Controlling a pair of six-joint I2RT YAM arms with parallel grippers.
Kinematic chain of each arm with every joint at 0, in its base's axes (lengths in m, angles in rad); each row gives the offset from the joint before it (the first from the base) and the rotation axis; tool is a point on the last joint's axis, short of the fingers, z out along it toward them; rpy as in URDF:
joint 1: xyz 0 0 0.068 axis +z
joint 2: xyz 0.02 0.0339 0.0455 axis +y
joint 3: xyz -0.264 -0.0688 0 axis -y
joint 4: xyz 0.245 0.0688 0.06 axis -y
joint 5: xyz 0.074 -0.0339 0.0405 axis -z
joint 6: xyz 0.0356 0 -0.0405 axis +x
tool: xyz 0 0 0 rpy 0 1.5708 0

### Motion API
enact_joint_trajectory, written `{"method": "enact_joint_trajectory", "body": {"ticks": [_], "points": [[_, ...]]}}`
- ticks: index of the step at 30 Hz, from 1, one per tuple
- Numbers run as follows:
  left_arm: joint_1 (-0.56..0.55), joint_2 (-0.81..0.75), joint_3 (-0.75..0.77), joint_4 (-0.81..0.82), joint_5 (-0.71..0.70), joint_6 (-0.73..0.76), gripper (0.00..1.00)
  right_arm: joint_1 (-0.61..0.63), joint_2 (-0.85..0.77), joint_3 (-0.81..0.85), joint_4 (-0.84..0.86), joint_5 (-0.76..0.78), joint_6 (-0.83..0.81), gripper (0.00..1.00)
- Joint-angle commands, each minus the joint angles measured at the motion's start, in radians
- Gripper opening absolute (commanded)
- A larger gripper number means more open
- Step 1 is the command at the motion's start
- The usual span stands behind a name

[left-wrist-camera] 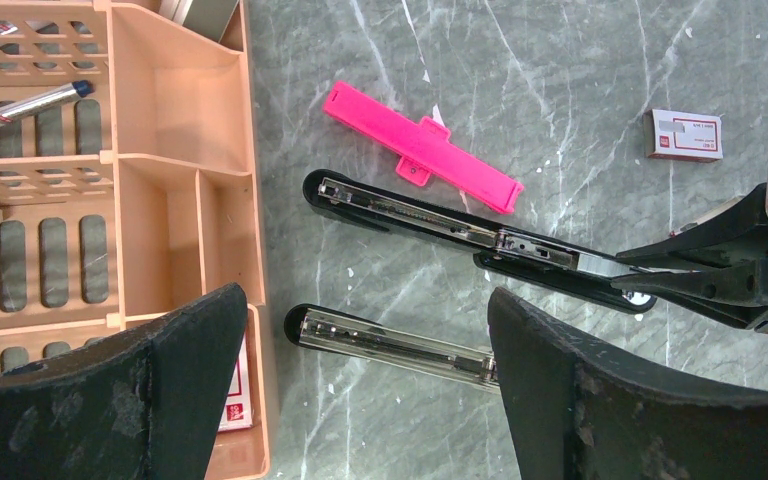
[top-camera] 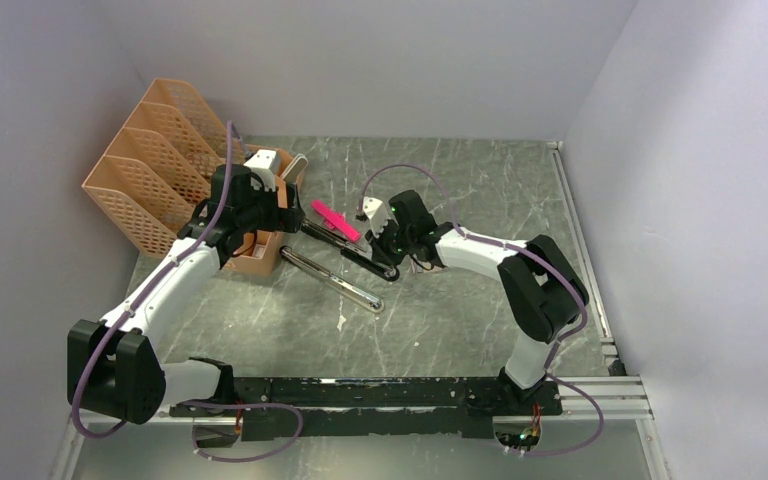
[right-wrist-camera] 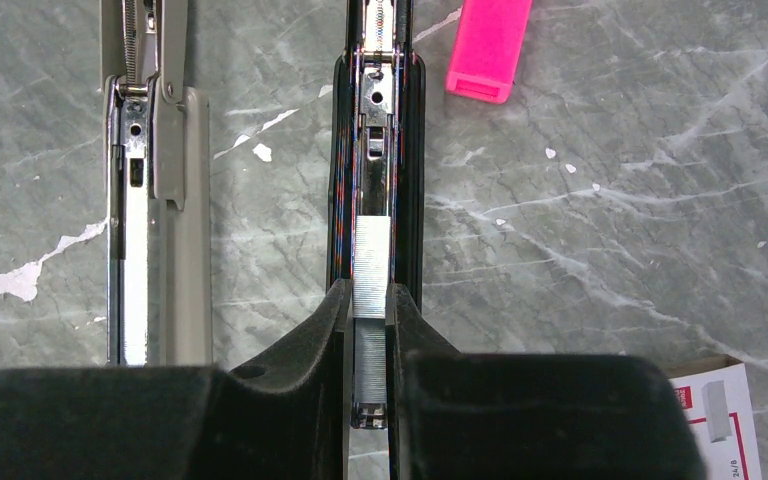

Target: Load the staples into the stapler

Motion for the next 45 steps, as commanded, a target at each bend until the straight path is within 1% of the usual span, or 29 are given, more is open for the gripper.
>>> {"method": "enact_joint_trajectory", "body": {"ticks": [1,3,7,18,27,30,38,45], "points": [[0.011,0.003,-0.009,0.038,0.012,-0.005,0.95,0.004,0.021,0.007,-0.023,-0.017,-0.007,0.09],[0.011,0.004,-0.010,0.038,0.010,-0.006,0.95,0.003,0.018,0.002,-0.014,-0.021,-0.003,0.14],[0.011,0.004,-0.010,0.038,0.011,-0.005,0.95,0.004,0.007,-0.008,0.007,-0.031,0.007,0.21],[0.011,0.003,-0.009,0.037,0.013,-0.005,0.95,0.001,-0.012,-0.020,0.064,-0.052,0.043,0.29],[0.011,0.004,-0.010,0.039,0.014,-0.006,0.95,-0.011,-0.050,-0.081,0.129,-0.030,0.082,0.33],[0.012,0.003,-0.010,0.040,0.015,-0.005,0.95,-0.012,-0.047,-0.080,0.131,-0.033,0.086,0.39],[0.013,0.004,-0.009,0.037,0.016,-0.005,0.95,-0.018,-0.067,-0.097,0.162,-0.007,0.108,0.41],[0.015,0.004,-0.010,0.039,0.017,-0.007,0.95,-0.041,-0.103,-0.134,0.244,0.046,0.177,0.41]]}}
